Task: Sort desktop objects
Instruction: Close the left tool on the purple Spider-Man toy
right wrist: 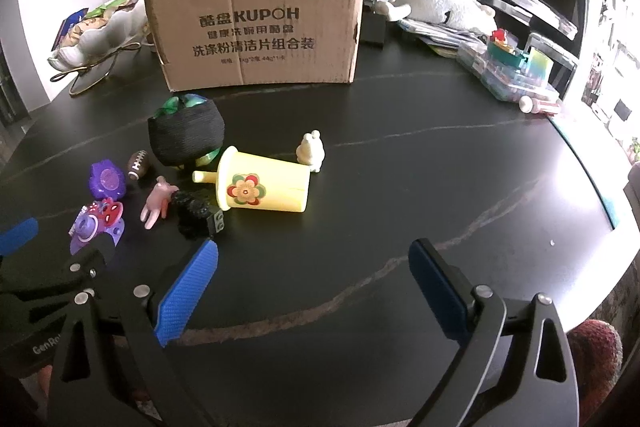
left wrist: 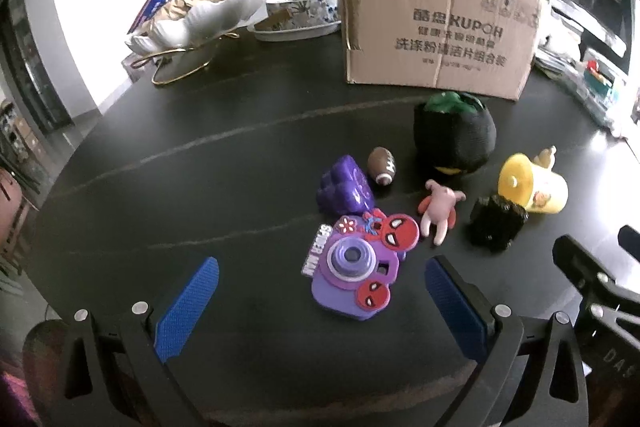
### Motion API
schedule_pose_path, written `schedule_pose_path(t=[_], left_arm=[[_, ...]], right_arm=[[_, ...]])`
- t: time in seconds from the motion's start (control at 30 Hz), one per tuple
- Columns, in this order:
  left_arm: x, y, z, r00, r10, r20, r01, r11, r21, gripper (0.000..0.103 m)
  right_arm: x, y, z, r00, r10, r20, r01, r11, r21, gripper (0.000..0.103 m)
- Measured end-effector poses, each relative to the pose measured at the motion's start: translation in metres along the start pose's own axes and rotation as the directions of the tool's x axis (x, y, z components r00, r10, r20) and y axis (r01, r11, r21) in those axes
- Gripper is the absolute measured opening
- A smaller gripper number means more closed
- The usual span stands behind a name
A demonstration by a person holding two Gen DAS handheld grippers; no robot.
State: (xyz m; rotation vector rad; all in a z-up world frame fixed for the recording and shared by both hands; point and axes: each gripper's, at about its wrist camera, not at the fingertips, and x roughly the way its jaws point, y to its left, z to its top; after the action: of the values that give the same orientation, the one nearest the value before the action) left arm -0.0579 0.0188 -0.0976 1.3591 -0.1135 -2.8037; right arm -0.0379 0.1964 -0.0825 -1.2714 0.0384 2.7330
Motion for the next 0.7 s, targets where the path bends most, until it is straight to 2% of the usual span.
schedule_pose_path(t=[0.1,0.17,0.33,0.6,0.7], left_arm=[[0.003,-0.004,0.0,1.0,-0.003,-0.004,0.003,1.0,0.009,0.095],[0.007,-0.006,0.0,1.0,-0.003,-0.015,0.003,1.0,0.023,0.085],[0.014,-0.01,-0.003,1.0,-0.012,-0.025,0.013,0.999,0.05,0.075],[0.017,-0.008,-0.006,0.998,-0.065,-0.005,0.065,0.996,0.056,0.076],[0.017,-0.007,-0.007,0.998,-0.065,0.003,0.064,0.996,0.06,0.076]], right_arm=[[0.003,0.001,0.001,1.0,0.002,-0.007,-0.002,1.0,-0.004,0.094],[0.005,0.002,0.002,1.0,0.004,-0.012,-0.005,1.0,-0.008,0.094],[0.01,0.004,0.003,1.0,0.014,-0.023,-0.014,1.0,-0.016,0.092],[0.013,0.005,0.004,0.999,0.02,-0.031,-0.021,1.0,-0.012,0.091],[0.015,0.005,0.004,0.999,0.021,-0.039,-0.022,1.0,-0.013,0.091]])
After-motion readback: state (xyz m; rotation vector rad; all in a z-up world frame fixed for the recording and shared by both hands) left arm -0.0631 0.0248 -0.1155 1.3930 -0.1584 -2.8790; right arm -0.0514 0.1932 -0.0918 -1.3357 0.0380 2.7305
